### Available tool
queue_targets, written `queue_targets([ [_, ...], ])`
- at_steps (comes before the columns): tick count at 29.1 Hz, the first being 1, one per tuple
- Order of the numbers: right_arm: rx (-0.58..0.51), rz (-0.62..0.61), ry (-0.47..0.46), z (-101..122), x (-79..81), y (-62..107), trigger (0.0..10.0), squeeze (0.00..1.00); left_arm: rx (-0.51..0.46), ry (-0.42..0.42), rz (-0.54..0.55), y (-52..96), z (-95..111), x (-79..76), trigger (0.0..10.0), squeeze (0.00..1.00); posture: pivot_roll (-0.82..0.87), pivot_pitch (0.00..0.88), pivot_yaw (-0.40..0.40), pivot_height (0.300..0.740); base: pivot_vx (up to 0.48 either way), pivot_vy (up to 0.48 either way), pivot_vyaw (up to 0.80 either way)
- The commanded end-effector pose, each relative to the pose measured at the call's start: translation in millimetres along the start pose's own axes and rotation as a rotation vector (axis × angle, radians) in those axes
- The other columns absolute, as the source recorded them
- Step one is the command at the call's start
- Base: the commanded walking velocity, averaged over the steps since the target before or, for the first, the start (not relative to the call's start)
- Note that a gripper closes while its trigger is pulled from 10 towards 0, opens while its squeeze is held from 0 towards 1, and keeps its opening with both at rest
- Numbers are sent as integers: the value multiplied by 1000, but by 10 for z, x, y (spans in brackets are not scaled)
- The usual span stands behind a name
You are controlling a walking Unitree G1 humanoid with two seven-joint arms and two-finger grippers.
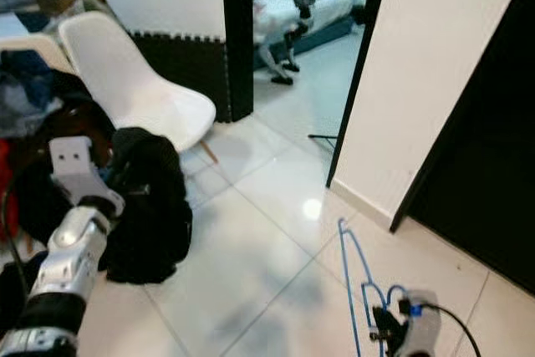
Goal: Hang hanger
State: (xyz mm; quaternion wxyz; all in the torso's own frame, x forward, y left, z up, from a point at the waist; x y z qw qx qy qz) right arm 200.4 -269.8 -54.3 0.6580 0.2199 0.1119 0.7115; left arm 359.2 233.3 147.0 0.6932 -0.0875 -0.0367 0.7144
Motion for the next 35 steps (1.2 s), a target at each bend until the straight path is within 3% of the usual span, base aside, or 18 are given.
queue_targets([
  [1, -4, -8, 2, 13, -34, 14, 10000, 0, -73, -10, -14, -79, 214, -57, 10000, 0, -4, 0, -25, 740, 480, 0, 769],
  [8, -5, 1, 8, 23, -29, 8, 10000, 0, -126, -30, 3, -131, 420, -36, 10000, 0, -3, 0, -26, 740, 480, 0, 800],
  [15, -11, 2, 6, 37, -23, -3, 10000, 0, -258, -53, -17, -261, 895, -93, 10000, 0, 0, 0, -25, 740, 480, 0, 800],
  [21, -20, -10, -4, 43, -30, -4, 10000, 0, -298, -51, -34, -308, 1057, -121, 10000, 0, 0, 0, -25, 740, 480, 0, 800],
  [25, -31, -48, -32, 40, -55, -1, 10000, 0, -437, 18, -163, -413, 1629, -301, 10000, 0, 2, 0, -27, 740, 480, 0, 0],
  [26, -31, -48, -32, 40, -55, -1, 10000, 0, -437, 18, -163, -413, 1629, -301, 10000, 0, 2, 0, -27, 740, 480, 0, 0],
  [28, -37, -46, -37, 44, -47, -6, 10000, 0, -513, 36, -200, -427, 1927, -351, 10000, 0, -1, 0, -22, 740, 480, 0, 0],
  [29, -37, -46, -37, 44, -47, -6, 10000, 0, -513, 36, -200, -427, 1927, -351, 10000, 0, -1, 0, -22, 740, 480, 0, 0],
  [31, -42, -45, -41, 47, -42, -7, 10000, 0, -563, 33, -204, -429, 2133, -343, 10000, 0, -1, 0, -22, 740, 480, 0, 0],
  [35, -43, -47, -46, 46, -43, -8, 10000, 0, -670, 13, -137, -408, 2581, -158, 10000, 0, 0, 0, -20, 740, 480, 0, 0],
])
Point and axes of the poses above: a point about 5 cm out from each wrist's last joint towards the gripper, its own y axis pointing back from the gripper into the wrist, its own z axis along the axis of the wrist's last joint, x = y × z, the point moved 3 cm from there along -y, pointing out of the wrist towards the gripper
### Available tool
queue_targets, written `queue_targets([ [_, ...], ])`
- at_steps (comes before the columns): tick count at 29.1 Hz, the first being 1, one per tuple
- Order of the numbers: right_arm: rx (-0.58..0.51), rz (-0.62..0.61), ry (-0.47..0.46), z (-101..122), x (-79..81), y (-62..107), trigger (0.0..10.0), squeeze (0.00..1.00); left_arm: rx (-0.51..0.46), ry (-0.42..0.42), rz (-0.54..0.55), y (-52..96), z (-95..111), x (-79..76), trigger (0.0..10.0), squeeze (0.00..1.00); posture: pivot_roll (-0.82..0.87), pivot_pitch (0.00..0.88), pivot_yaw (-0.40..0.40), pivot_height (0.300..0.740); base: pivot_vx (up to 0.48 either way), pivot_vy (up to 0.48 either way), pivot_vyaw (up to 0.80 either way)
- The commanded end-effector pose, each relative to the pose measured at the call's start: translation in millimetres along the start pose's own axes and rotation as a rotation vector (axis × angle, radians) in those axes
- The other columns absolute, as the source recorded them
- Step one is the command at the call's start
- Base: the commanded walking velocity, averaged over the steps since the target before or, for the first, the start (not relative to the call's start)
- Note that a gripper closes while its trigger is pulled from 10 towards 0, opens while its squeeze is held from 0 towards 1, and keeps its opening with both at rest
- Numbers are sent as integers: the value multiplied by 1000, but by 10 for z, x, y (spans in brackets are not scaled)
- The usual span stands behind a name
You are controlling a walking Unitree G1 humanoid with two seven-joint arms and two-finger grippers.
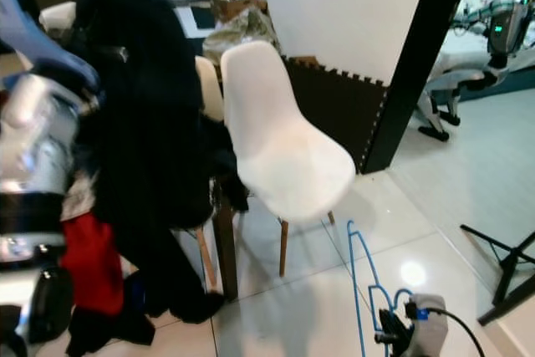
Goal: Hang hanger
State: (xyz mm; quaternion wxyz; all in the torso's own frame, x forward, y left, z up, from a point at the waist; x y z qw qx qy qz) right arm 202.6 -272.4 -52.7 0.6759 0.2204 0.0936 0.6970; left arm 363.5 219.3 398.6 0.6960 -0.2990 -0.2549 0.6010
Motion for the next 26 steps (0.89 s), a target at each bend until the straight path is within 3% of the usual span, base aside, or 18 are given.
queue_targets([
  [1, -13, -11, -11, 19, -18, 0, 10000, 0, -53, -51, 78, -7, 213, 252, 10000, 0, 1, 0, -20, 740, 480, 0, 0],
  [2, -13, -11, -11, 19, -18, 0, 10000, 0, -53, -51, 78, -7, 213, 252, 10000, 0, 1, 0, -20, 740, 480, 0, 0],
  [5, -11, -11, -11, 16, -18, 1, 10000, 0, -33, -142, 265, 45, 307, 663, 10000, 0, 1, 0, -19, 740, 480, 0, 0],
  [6, -11, -11, -11, 16, -18, 1, 10000, 0, -33, -142, 265, 45, 307, 663, 10000, 0, 1, 0, -19, 740, 480, 0, 0],
  [7, -11, -11, -12, 15, -18, 2, 10000, 0, 4, -160, 345, 116, 258, 821, 10000, 0, 4, 0, -18, 740, 341, 0, 0],
  [9, -11, -11, -12, 15, -18, 2, 10000, 0, 4, -160, 345, 116, 258, 821, 10000, 0, 4, 0, -18, 740, 341, 0, 0],
  [10, -7, -9, -11, 10, -18, 3, 10000, 0, 57, -183, 424, 229, 165, 977, 10000, 0, 1, 0, -16, 740, 0, 0, 0],
  [11, -2, -8, -8, 5, -19, 6, 10000, 0, 151, -192, 537, 462, -30, 1158, 10000, 0, 0, 0, -15, 740, 0, 0, 0],
  [12, -2, -8, -8, 5, -19, 6, 10000, 0, 151, -192, 537, 462, -30, 1158, 10000, 0, 0, 0, -15, 740, 0, 0, 0],
  [13, 1, -7, -6, 1, -20, 8, 10000, 0, 216, -200, 614, 642, -154, 1272, 10000, 0, 0, 0, -15, 740, 0, 0, 0],
  [14, 1, -7, -6, 1, -20, 8, 10000, 0, 216, -200, 614, 642, -154, 1272, 10000, 0, 0, 0, -15, 740, 0, 0, 0],
  [15, 5, -8, -5, -2, -25, 11, 10000, 0, 298, -207, 658, 826, -318, 1330, 10000, 0, 7, 1, -17, 740, 0, 0, 0],
  [16, 5, -8, -5, -2, -25, 11, 10000, 0, 298, -207, 658, 826, -318, 1330, 10000, 0, 7, 1, -17, 740, 0, 0, 0],
  [18, 16, -9, -2, -11, -33, 13, 10000, 0, 530, -93, 669, 1191, -839, 1289, 10000, 0, 15, 3, -23, 740, 0, 0, 0],
  [19, 16, -9, -2, -11, -33, 13, 10000, 0, 530, -93, 669, 1191, -839, 1289, 10000, 0, 15, 3, -23, 740, 0, 0, 0],
  [20, 21, -9, 0, -15, -35, 13, 10000, 0, 613, -34, 658, 1315, -1026, 1237, 10000, 0, 15, 3, -23, 740, 0, 0, 0],
  [22, 26, -1, 4, -16, -30, 12, 10000, 0, 796, 53, 538, 1491, -1382, 985, 10000, 0, 15, 3, -23, 740, 0, 0, 0],
  [26, 25, 11, 15, -7, -21, 7, 10000, 0, 934, 71, 351, 1528, -1541, 689, 10000, 0, 7, 3, -24, 740, 0, 0, 0],
])
Point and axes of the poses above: a point about 5 cm out from each wrist's last joint towards the gripper, its own y axis pointing back from the gripper into the wrist, its own z axis along the axis of the wrist's last joint, x = y × z, the point moved 3 cm from there along -y, pointing out of the wrist towards the gripper
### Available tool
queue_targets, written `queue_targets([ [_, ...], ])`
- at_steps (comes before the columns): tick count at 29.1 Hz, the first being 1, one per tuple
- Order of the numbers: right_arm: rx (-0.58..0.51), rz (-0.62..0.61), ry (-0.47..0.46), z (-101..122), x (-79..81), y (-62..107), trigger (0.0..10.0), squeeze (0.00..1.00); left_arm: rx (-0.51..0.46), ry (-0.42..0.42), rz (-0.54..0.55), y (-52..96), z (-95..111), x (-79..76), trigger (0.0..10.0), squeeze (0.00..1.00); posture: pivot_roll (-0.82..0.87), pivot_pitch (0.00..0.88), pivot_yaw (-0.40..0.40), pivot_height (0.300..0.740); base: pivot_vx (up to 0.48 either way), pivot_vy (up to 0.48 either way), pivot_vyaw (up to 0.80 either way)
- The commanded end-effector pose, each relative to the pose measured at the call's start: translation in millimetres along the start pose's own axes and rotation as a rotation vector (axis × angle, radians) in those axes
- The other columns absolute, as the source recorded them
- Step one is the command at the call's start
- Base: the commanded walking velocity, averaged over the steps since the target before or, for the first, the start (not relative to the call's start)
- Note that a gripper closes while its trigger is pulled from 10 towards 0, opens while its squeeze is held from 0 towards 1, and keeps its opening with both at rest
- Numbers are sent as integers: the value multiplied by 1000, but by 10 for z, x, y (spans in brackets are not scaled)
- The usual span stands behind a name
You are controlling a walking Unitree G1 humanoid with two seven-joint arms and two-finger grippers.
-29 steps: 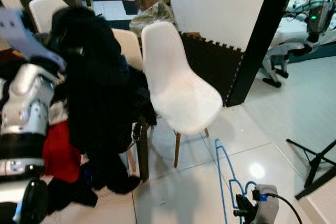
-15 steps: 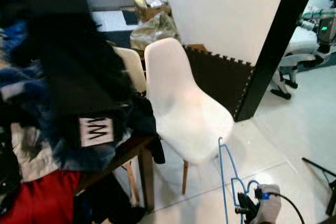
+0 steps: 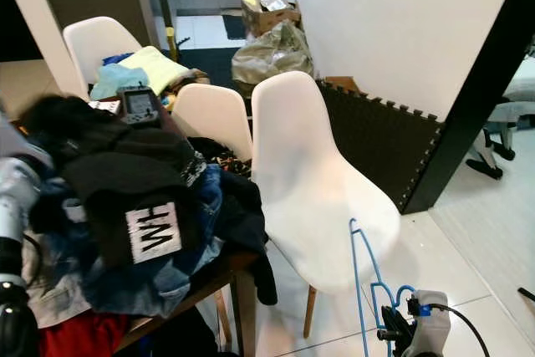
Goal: Hang hanger
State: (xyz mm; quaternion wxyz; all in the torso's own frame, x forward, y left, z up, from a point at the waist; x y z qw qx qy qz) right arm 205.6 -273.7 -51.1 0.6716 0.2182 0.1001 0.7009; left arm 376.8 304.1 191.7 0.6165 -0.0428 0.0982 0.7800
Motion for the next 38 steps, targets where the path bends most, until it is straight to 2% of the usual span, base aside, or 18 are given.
queue_targets([
  [1, 17, 4, 2, -36, -9, 25, 10000, 0, 106, -36, -126, 27, -153, -221, 10000, 0, 7, 2, -24, 740, 0, 0, 0],
  [3, 16, 4, 2, -34, -8, 25, 10000, 0, 128, -40, -157, 46, -159, -262, 10000, 0, 6, 1, -25, 740, 0, 0, 0],
  [4, 16, 0, 0, -35, -12, 25, 10000, 0, 123, -82, -189, 68, -100, -260, 10000, 1000, 5, 4, -24, 740, 0, 0, 0],
  [7, 16, -5, -1, -35, -17, 26, 10000, 0, 121, -134, -230, 100, -33, -261, 10000, 1000, 5, 4, -24, 740, 0, 0, 0],
  [10, 14, -10, -5, -37, -20, 28, 10000, 0, 112, -231, -408, 239, 204, -332, 10000, 1000, 11, 2, -24, 740, 0, 0, 0],
  [11, 13, -12, -8, -38, -20, 27, 10000, 0, 135, -346, -537, 399, 375, -349, 10000, 1000, 15, 2, -24, 740, 0, 0, 0],
  [15, 12, -11, -10, -38, -17, 26, 10000, 0, 156, -448, -560, 488, 488, -265, 10000, 1000, 17, 0, -22, 740, 0, 0, 0],
  [16, 11, -11, -13, -39, -15, 26, 10000, 0, 185, -559, -524, 548, 579, -116, 10000, 1000, 25, 0, -21, 740, 0, 0, 0],
  [18, 11, -11, -13, -39, -15, 26, 10000, 0, 185, -559, -524, 548, 579, -116, 10000, 1000, 25, 0, -21, 740, 0, 0, 0],
  [21, 8, -11, -18, -40, -11, 26, 10000, 0, 259, -790, -381, 629, 740, 240, 10000, 1000, 29, 2, -19, 740, 0, 0, 0],
  [23, 8, -11, -18, -40, -11, 26, 10000, 0, 259, -790, -381, 629, 740, 240, 10000, 1000, 29, 2, -19, 740, 0, 0, 0],
  [25, 5, -13, -24, -42, -9, 26, 10000, 0, 256, -924, -151, 642, 1010, 594, 10000, 1000, 29, 3, -19, 740, 0, 0, 0],
  [27, 5, -13, -24, -42, -9, 26, 10000, 0, 256, -924, -151, 642, 1010, 594, 10000, 1000, 29, 3, -19, 740, 0, 0, 0],
  [29, -163, 71, 59, 627, 294, -413, 10000, 0, -42, -860, -182, 584, 1412, 307, 10000, 910, 36, 6, -22, 740, 0, 0, 400],
  [30, -220, 97, 83, 857, 408, -516, 10000, 0, -213, -750, -324, 612, 1520, -44, 10000, 0, 36, 7, -22, 740, 0, 0, 800],
  [33, -255, 110, 92, 984, 472, -561, 10000, 0, -330, -629, -464, 681, 1559, -340, 10000, 0, 36, 7, -22, 740, 0, 0, 800],
  [34, -284, 117, 76, 1045, 504, -566, 10000, 0, -405, -479, -628, 786, 1517, -628, 10000, 0, 29, 6, -21, 740, 0, 0, 800],
  [38, -334, 110, 56, 1164, 512, -563, 10000, 0, -420, -246, -849, 930, 1310, -1031, 10000, 0, 22, 6, -23, 740, 0, 0, 800],
])
Point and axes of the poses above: a point about 5 cm out from each wrist's last joint towards the gripper, its own y axis pointing back from the gripper into the wrist, its own z axis along the axis of the wrist's last joint, x = y × z, the point moved 3 cm from there along -y, pointing out of the wrist towards the gripper
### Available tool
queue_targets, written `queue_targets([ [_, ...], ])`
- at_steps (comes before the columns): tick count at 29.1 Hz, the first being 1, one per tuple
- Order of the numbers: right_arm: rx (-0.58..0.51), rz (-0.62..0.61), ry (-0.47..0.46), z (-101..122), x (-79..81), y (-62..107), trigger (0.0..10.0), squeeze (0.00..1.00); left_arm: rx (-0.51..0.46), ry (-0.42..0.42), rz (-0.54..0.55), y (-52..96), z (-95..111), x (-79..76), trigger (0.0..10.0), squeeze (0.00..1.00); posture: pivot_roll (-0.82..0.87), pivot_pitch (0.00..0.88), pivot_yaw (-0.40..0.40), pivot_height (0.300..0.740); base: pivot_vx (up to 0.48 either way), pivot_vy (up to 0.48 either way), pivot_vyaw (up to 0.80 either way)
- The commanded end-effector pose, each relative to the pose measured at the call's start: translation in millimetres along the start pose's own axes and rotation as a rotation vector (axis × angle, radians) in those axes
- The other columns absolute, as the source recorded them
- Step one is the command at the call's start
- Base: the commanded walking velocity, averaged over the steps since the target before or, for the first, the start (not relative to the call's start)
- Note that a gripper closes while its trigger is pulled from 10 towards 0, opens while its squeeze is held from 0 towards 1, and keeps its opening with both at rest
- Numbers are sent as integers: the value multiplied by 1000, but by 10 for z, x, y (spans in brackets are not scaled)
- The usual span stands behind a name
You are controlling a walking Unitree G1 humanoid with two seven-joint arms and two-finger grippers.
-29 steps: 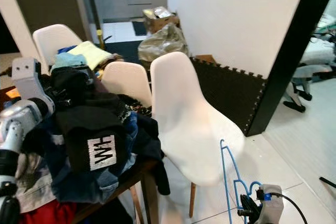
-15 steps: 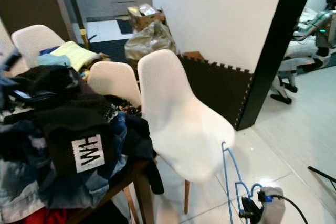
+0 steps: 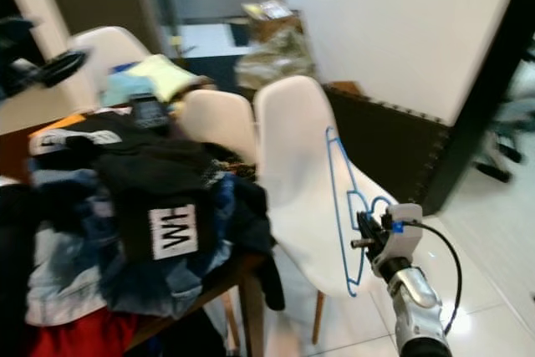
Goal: Hang hanger
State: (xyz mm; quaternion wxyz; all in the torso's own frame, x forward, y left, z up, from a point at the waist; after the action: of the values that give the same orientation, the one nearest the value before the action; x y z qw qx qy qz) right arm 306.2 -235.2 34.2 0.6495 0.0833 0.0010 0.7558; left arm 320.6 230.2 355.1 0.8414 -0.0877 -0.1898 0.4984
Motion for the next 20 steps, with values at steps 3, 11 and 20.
queue_targets([
  [3, -35, -26, -34, 84, -34, -18, 10000, 0, -39, 160, -108, -102, -114, -343, 10000, 0, 21, 6, -23, 740, 0, 0, 800],
  [11, -103, -67, -42, 337, -129, -63, 10000, 0, -12, 240, -96, -256, -428, -657, 10000, 0, 25, 5, -23, 740, 0, 0, 800],
  [20, -109, -150, -28, 457, -199, -91, 10000, 0, 10, 219, 38, -199, -543, -591, 10000, 0, 37, 6, -24, 740, -210, 0, 263],
])
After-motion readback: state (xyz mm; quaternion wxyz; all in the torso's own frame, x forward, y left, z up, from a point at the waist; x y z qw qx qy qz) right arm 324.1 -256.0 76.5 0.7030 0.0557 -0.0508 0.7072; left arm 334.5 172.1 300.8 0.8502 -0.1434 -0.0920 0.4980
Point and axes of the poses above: a point about 5 cm out from each wrist's last joint towards the gripper, its own y axis pointing back from the gripper into the wrist, its own z axis along the axis of the wrist's last joint, x = y × z, the point moved 3 cm from there along -y, pointing out of the wrist towards the gripper
